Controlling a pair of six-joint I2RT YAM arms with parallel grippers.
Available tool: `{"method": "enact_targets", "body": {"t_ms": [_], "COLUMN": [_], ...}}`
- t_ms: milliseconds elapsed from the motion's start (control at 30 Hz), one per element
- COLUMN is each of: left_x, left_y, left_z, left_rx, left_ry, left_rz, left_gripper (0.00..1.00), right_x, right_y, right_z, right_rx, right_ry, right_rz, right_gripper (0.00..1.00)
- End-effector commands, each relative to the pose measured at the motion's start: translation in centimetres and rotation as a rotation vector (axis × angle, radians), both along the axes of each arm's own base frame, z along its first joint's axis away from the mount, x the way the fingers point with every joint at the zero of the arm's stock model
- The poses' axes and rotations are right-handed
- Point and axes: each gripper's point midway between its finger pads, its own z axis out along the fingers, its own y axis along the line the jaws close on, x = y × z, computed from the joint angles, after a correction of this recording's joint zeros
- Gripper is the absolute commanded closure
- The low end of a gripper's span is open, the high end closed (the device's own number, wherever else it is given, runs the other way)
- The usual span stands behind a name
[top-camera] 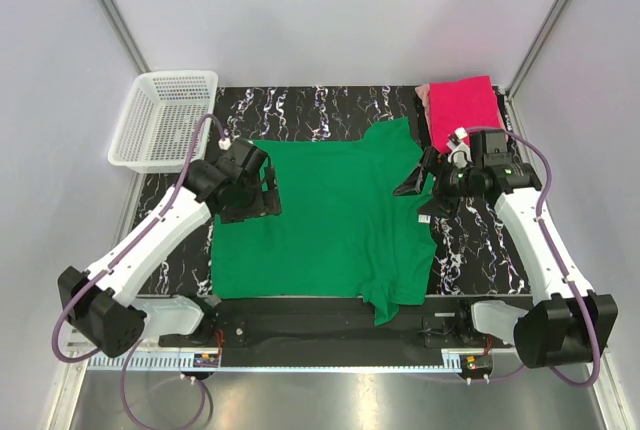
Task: Fold and stack the t-shirts
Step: Fold the tshirt
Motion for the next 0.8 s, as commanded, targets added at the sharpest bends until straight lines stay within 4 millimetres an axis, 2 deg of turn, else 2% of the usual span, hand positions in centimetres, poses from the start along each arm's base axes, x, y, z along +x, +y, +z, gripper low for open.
{"method": "enact_targets", "body": {"t_ms": [0, 133, 167, 233, 300, 333, 367, 400, 433, 467, 500, 533, 567, 600, 633, 667, 700, 733, 767], "left_x": [0.4, 1.4, 1.7, 2.6, 3.7, 4.4, 5.3, 6.3, 7.4, 8.6, 9.6, 10.8, 11.7, 12.6, 13.5, 14.1, 14.7, 15.3, 15.8], "left_y": [0.9, 1.7, 1.9, 1.9, 2.4, 2.4, 3.1, 3.3, 3.5, 4.5, 4.8, 4.6, 5.4, 5.5, 5.5, 5.7, 5.8, 5.8, 5.9], "left_z": [1.2, 2.7, 2.8, 2.9, 1.9, 2.3, 2.4, 1.7, 2.5, 2.6, 1.8, 2.8, 2.8, 2.3, 3.1, 3.2, 2.6, 2.8, 2.6], "left_rx": [0.017, 0.043, 0.056, 0.085, 0.126, 0.118, 0.12, 0.14, 0.133, 0.13, 0.139, 0.107, 0.101, 0.108, 0.103, 0.108, 0.122, 0.123, 0.122], "left_ry": [-0.073, -0.148, -0.158, -0.151, -0.104, -0.103, -0.097, -0.076, -0.095, -0.098, -0.075, -0.091, -0.085, -0.065, -0.087, -0.09, -0.076, -0.086, -0.078], "left_rz": [0.027, 0.05, 0.052, 0.029, 0.028, 0.033, 0.06, 0.06, 0.072, 0.107, 0.108, 0.11, 0.132, 0.126, 0.128, 0.131, 0.121, 0.125, 0.127], "left_gripper": [0.13, 0.09, 0.09, 0.09, 0.09, 0.09, 0.09, 0.09, 0.09, 0.09, 0.09, 0.1, 0.1, 0.1, 0.11, 0.11, 0.11, 0.11, 0.1], "right_x": [-0.7, -0.1, 0.3, 1.5, 3.2, 4.5, 6.0, 7.4, 9.9, 11.3, 12.8, 14.6, 16.8, 18.0, 19.9, 21.6, 22.6, 24.2, 25.8], "right_y": [0.3, -0.4, -0.8, -1.6, -2.0, -2.2, -2.3, -2.9, -3.0, -3.4, -4.1, -4.1, -4.0, -3.9, -3.8, -3.6, -3.4, -3.2, -3.2], "right_z": [0.9, 1.1, 1.9, 1.6, 2.6, 1.8, 3.3, 3.5, 4.3, 4.6, 4.7, 2.5, 4.7, 4.5, 2.1, 3.4, 3.1, 0.7, 2.1], "right_rx": [0.014, -0.037, -0.065, -0.126, -0.168, -0.185, -0.201, -0.24, -0.266, -0.297, -0.333, -0.352, -0.35, -0.346, -0.352, -0.337, -0.33, -0.333, -0.329], "right_ry": [-0.031, -0.064, -0.091, -0.088, -0.117, -0.085, -0.133, -0.15, -0.181, -0.196, -0.2, -0.13, -0.187, -0.181, -0.131, -0.164, -0.162, -0.121, -0.164], "right_rz": [0.026, 0.007, 0.01, -0.006, -0.008, -0.013, -0.013, -0.033, -0.041, -0.044, -0.059, -0.046, -0.057, -0.053, -0.049, -0.075, -0.075, -0.072, -0.094], "right_gripper": [0.05, 0.04, 0.04, 0.02, 0.02, 0.03, 0.03, 0.03, 0.02, 0.02, 0.02, 0.02, 0.03, 0.03, 0.03, 0.04, 0.04, 0.04, 0.04]}}
